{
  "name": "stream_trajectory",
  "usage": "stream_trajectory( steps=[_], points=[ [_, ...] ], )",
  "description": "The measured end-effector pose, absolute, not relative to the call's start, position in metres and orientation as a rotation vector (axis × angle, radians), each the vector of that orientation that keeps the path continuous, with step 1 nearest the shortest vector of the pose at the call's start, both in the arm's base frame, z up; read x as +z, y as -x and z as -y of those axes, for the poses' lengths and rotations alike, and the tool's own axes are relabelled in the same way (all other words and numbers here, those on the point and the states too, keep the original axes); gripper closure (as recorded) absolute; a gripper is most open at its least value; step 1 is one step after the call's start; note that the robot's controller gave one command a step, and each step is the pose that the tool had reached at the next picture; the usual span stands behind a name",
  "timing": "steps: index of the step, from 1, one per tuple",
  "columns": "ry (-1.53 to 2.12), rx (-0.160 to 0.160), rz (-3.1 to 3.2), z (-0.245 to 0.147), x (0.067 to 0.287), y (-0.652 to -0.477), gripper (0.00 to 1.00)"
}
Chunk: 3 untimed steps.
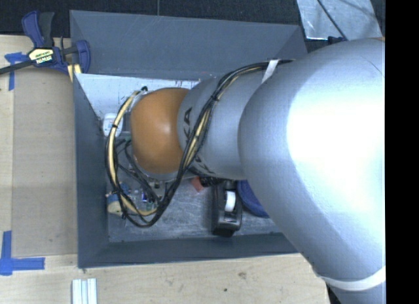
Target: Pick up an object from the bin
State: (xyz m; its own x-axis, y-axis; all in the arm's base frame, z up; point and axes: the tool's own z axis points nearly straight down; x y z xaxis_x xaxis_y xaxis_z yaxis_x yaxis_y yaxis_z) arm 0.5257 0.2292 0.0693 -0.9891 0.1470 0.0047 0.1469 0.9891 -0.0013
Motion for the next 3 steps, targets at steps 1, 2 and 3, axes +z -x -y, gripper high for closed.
stream_trajectory(
  steps=[1, 2, 3],
  points=[
    [0.235, -0.002, 3.133, -0.2294, 0.0721, -0.5272, 1.0],
    [0.238, 0.0, 3.133, -0.2286, 0.071, -0.5277, 0.0],
    [0.239, -0.002, 3.136, -0.2288, 0.0723, -0.5286, 1.0]
  ],
)
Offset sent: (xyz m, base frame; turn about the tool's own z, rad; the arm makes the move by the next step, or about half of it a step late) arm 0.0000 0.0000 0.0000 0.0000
